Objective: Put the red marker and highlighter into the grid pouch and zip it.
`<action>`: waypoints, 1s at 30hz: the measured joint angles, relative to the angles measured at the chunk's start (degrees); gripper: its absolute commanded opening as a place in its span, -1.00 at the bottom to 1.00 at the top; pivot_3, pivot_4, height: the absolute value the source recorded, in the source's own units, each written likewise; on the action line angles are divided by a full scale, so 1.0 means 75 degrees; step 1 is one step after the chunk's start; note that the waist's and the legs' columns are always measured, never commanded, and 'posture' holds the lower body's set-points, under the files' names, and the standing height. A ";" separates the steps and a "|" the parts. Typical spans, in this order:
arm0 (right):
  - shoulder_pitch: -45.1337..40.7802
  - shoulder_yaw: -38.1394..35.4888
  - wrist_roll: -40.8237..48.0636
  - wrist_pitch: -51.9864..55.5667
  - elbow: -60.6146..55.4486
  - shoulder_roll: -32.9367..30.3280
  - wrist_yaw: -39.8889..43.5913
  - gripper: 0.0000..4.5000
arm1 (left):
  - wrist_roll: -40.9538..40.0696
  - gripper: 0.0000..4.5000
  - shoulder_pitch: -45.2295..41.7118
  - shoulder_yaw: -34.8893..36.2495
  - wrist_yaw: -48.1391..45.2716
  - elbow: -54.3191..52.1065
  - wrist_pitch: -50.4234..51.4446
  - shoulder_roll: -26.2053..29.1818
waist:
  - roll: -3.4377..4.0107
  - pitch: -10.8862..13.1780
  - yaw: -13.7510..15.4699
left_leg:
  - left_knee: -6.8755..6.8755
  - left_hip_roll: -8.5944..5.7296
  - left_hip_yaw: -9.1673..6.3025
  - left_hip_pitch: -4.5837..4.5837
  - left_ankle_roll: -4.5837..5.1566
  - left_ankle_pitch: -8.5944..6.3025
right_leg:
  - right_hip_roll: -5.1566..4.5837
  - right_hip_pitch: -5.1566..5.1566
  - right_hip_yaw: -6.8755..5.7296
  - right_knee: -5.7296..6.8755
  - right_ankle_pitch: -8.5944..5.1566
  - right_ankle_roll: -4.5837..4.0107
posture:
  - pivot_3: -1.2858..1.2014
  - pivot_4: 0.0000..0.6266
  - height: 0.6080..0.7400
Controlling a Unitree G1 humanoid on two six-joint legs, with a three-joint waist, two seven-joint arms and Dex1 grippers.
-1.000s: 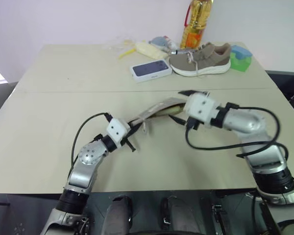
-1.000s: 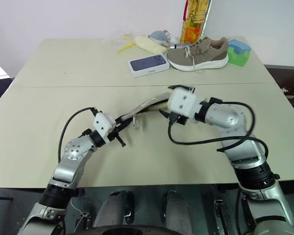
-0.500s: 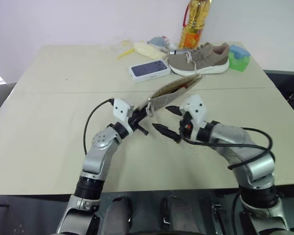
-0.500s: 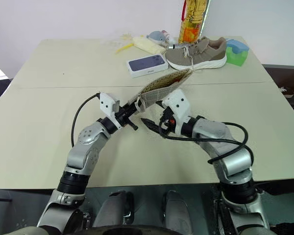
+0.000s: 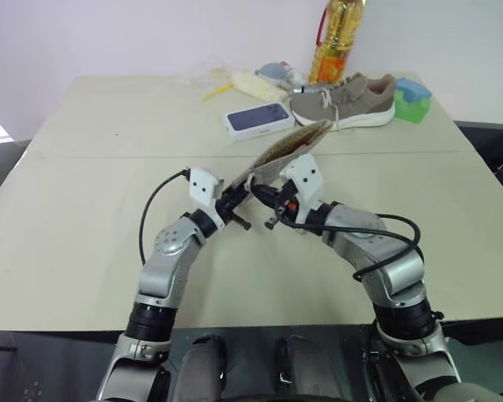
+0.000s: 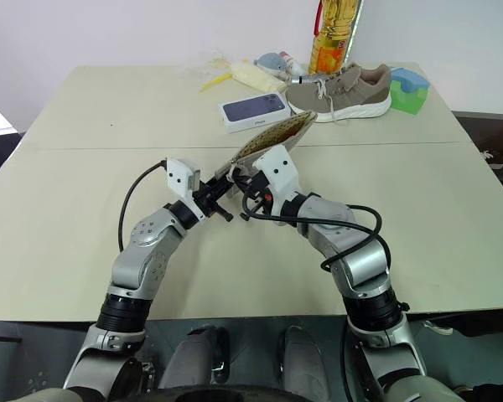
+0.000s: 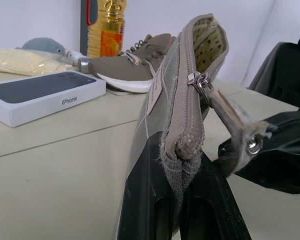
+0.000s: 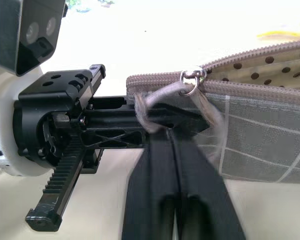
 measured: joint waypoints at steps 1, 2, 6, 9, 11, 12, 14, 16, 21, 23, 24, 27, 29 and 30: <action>0.0001 -0.0001 0.0006 0.0000 -0.0004 -0.0030 0.0014 -0.99 | 0.0001 -1.00 0.0001 0.0000 0.0001 0.0000 0.0000 0.0002 | 0.0000 0.0000 -0.0001 | 0.0000 0.0000 0.0000 0.0000 0.0000 0.0000 | 0.0000 0.0000 0.0000 0.0000 0.0000 0.0000 | 0.03 -0.52 0.76; 0.0009 -0.0011 0.0031 0.0002 -0.0016 -0.0084 0.0035 -0.99 | 0.0002 -1.00 0.0001 0.0000 0.0002 0.0000 0.0000 0.0007 | 0.0000 0.0000 0.0000 | 0.0000 0.0000 0.0000 0.0000 0.0000 0.0000 | 0.0000 0.0000 0.0000 0.0000 0.0000 0.0000 | 0.03 -0.52 0.76; 0.0145 -0.0120 0.0145 0.0010 -0.0068 -0.0295 0.0101 -0.99 | 0.0004 -1.00 0.0024 0.0032 0.0002 0.0001 -0.0002 0.0068 | 0.0000 0.0000 0.0000 | 0.0000 0.0000 0.0000 0.0000 0.0000 0.0000 | 0.0000 0.0000 0.0000 0.0000 0.0000 0.0000 | 0.03 -0.52 0.76; 0.0269 -0.0169 0.0226 0.0081 -0.0177 -0.0453 0.0128 -0.58 | 0.0003 -1.00 0.0034 0.0049 -0.0001 0.0001 -0.0003 0.0082 | 0.0000 0.0000 0.0001 | -0.0001 0.0000 0.0000 0.0000 0.0000 0.0000 | -0.0001 0.0000 0.0000 -0.0001 0.0000 0.0000 | 0.03 -0.52 0.76; 0.0314 -0.0172 0.0274 0.0080 -0.0265 -0.0496 0.0148 -0.15 | 0.0004 -1.00 0.0032 0.0051 -0.0010 0.0003 -0.0003 0.0085 | 0.0000 0.0000 -0.0003 | -0.0001 0.0001 -0.0001 0.0000 0.0000 0.0000 | 0.0001 0.0000 0.0000 -0.0001 0.0000 0.0000 | 0.03 -0.52 0.76; 0.0355 -0.0166 0.0274 0.0072 -0.0315 -0.0506 0.0143 0.08 | 0.0004 -1.00 0.0031 0.0052 -0.0017 0.0005 -0.0003 0.0087 | 0.0000 0.0000 -0.0003 | -0.0001 0.0001 -0.0002 0.0000 0.0000 0.0000 | 0.0001 0.0000 0.0000 0.0000 0.0000 0.0000 | 0.03 -0.52 0.76; 0.0398 -0.0088 0.0263 0.0044 -0.0394 -0.0502 0.0118 0.50 | 0.0006 -1.00 0.0012 0.0052 -0.0041 0.0025 -0.0004 0.0100 | 0.0000 0.0000 -0.0006 | -0.0001 0.0001 -0.0001 0.0000 0.0000 0.0000 | 0.0001 -0.0001 0.0000 -0.0001 0.0000 0.0000 | 0.03 -0.52 0.76; 0.0399 0.0027 0.0260 0.0024 -0.0490 -0.0424 0.0063 0.50 | 0.0009 -1.00 -0.0034 0.0052 -0.0065 0.0070 -0.0004 0.0106 | 0.0000 0.0000 -0.0004 | -0.0001 0.0001 -0.0002 0.0000 0.0000 0.0000 | 0.0001 -0.0001 0.0000 -0.0001 0.0000 0.0000 | 0.03 -0.52 0.76; 0.0355 0.0245 0.0182 -0.0003 -0.0466 -0.0091 -0.0221 0.50 | 0.0010 -1.00 -0.0102 0.0052 -0.0085 0.0172 -0.0022 0.0101 | -0.0001 0.0000 -0.0003 | -0.0001 0.0001 -0.0001 0.0000 0.0000 0.0000 | 0.0001 -0.0001 -0.0001 -0.0001 0.0000 0.0000 | 0.03 -0.52 0.76; 0.0265 0.0275 0.0141 -0.0009 -0.0435 0.0046 -0.0329 0.50 | 0.0011 -1.00 -0.0102 0.0053 -0.0086 0.0174 -0.0035 0.0100 | 0.0000 0.0000 -0.0003 | -0.0001 0.0001 -0.0001 0.0000 0.0000 0.0000 | 0.0001 -0.0001 0.0000 -0.0001 0.0000 0.0000 | 0.03 -0.52 0.76; 0.0183 0.0294 0.0127 -0.0020 -0.0375 0.0130 -0.0386 0.50 | 0.0013 -1.00 -0.0102 0.0053 -0.0086 0.0177 -0.0043 0.0099 | 0.0000 0.0000 -0.0009 | -0.0001 0.0001 -0.0001 0.0000 0.0000 0.0000 | 0.0001 -0.0001 0.0000 -0.0001 0.0000 0.0000 | 0.03 -0.52 0.76; 0.0071 0.0339 0.0111 -0.0100 -0.0197 0.0291 -0.0493 0.14 | 0.0016 -1.00 -0.0102 0.0045 -0.0086 0.0186 -0.0094 0.0073 | 0.0000 0.0000 -0.0005 | -0.0002 0.0001 -0.0001 0.0000 0.0000 0.0000 | 0.0001 -0.0001 0.0000 -0.0001 0.0000 0.0000 | 0.03 -0.52 0.76; 0.0068 0.0339 0.0108 -0.0144 -0.0114 0.0333 -0.0546 -0.30 | 0.0020 -1.00 -0.0101 0.0048 -0.0085 0.0200 -0.0114 0.0076 | 0.0000 0.0000 0.0003 | -0.0002 0.0000 -0.0001 -0.0002 0.0000 0.0000 | 0.0000 -0.0001 0.0000 -0.0003 0.0000 0.0000 | 0.03 -0.52 0.76; 0.0064 0.0339 0.0109 -0.0155 -0.0089 0.0335 -0.0554 -0.53 | 0.0021 -1.00 -0.0101 0.0048 -0.0084 0.0203 -0.0119 0.0077 | 0.0000 0.0000 0.0004 | -0.0002 0.0000 -0.0001 -0.0002 0.0000 0.0000 | -0.0001 -0.0001 0.0000 -0.0003 0.0000 0.0000 | 0.03 -0.52 0.76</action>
